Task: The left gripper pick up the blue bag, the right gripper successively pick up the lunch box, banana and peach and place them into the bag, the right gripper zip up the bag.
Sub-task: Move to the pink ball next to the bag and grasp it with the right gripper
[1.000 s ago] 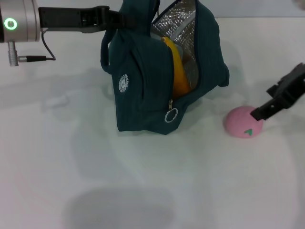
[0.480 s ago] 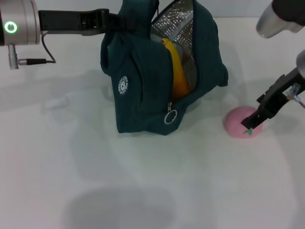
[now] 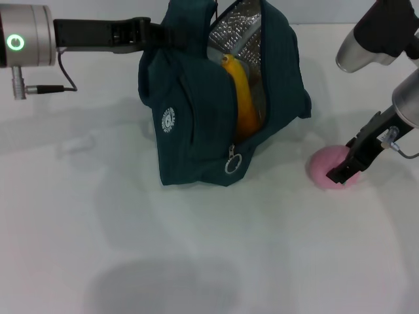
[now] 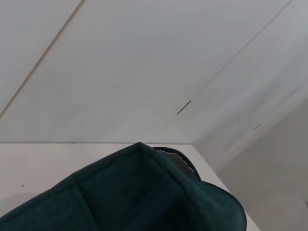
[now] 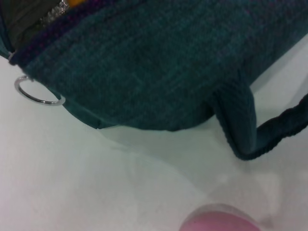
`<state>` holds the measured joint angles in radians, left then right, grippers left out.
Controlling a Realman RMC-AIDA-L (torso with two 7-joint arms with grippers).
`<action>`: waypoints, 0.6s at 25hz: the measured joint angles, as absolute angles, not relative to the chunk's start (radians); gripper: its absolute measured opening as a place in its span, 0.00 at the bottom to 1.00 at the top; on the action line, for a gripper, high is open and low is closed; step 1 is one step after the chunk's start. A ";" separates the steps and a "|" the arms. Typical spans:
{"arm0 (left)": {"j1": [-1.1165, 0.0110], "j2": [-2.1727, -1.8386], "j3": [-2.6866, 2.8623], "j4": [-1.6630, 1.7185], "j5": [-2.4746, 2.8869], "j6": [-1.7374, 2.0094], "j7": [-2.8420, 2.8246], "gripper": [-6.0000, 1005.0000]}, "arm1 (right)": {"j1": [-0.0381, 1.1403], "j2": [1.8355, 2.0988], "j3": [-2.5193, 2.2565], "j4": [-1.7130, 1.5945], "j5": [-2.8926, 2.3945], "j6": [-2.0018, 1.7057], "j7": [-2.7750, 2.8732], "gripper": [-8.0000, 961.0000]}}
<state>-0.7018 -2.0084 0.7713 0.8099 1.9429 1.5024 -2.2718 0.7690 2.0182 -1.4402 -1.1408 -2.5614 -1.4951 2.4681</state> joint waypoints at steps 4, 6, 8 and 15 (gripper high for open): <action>-0.698 -2.008 0.768 0.810 1.943 1.503 -2.272 0.05 | 0.771 2.018 -1.440 -1.131 -2.562 -1.494 2.468 0.83; -0.697 -2.008 0.768 0.810 1.943 1.504 -2.272 0.05 | 0.777 2.017 -1.439 -1.117 -2.562 -1.493 2.468 0.74; -0.697 -2.008 0.768 0.810 1.943 1.504 -2.272 0.05 | 0.782 2.016 -1.438 -1.101 -2.562 -1.491 2.467 0.66; -0.697 -2.008 0.768 0.810 1.943 1.507 -2.272 0.05 | 0.788 2.013 -1.424 -1.061 -2.572 -1.467 2.467 0.39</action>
<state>-0.6973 -2.0080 0.7681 0.8098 1.9427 1.5066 -2.2718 0.7884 2.0126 -1.4235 -1.0605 -2.5721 -1.4668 2.4666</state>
